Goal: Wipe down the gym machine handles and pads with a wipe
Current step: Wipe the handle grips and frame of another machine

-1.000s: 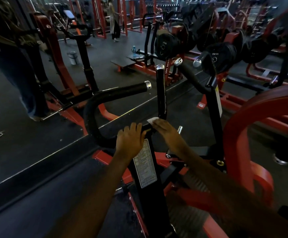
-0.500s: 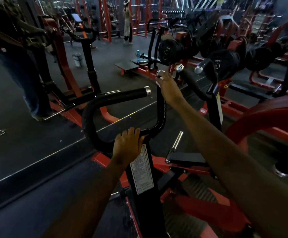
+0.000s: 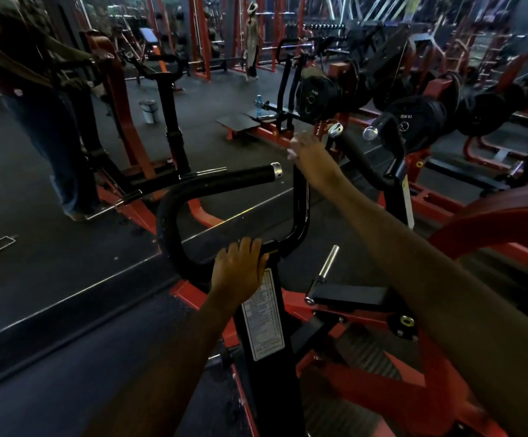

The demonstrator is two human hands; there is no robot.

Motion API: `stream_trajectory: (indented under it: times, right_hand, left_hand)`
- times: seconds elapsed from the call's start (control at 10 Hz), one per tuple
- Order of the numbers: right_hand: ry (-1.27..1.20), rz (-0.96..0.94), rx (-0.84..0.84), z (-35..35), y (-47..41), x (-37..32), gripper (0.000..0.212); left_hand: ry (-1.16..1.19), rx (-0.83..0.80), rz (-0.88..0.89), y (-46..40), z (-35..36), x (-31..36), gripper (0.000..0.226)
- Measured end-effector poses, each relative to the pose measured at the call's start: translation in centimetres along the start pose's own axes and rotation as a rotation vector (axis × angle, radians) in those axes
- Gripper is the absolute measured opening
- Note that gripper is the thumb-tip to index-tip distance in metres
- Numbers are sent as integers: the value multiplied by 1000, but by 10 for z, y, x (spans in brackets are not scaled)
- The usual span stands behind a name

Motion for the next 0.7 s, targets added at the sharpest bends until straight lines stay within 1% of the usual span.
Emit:
stream_trajectory:
  times: [0.1,0.2,0.3,0.4,0.5,0.6,0.7]
  right_hand:
    - [93,-19,-2,24,22,3,41]
    - [27,-65,54,39,56,18,45]
    - [-44,9,96,28,52,15,32]
    - [-325,236,295,-2,28,8,24]
    - [-373,257,184,-5,9,0,24]
    - [-507,362,185,13,22,0,19]
    - [-669,664,161,33,36,19,16]
  left_hand:
    - [-4,26,2,0,1,0,46]
    - [-9,37,-1,0,1,0,47]
    - [5,28,9,1,1,-1,48]
    - [-2,16,5,0,2,0,47]
    - [-2,3,2,0,1,0,46]
    - [-2,10,10,1,1,0,46]
    - [-8,20,11,1,2,0,46]
Point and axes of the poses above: each hand's wrist, its own y-axis away from the middle knuckle, its own z-axis out of the palm, x = y × z, the point moved 2 cm from there along -y, towards the middle knuckle, and after that the axes turned 11 degrees about z, right-handed, at the moved point
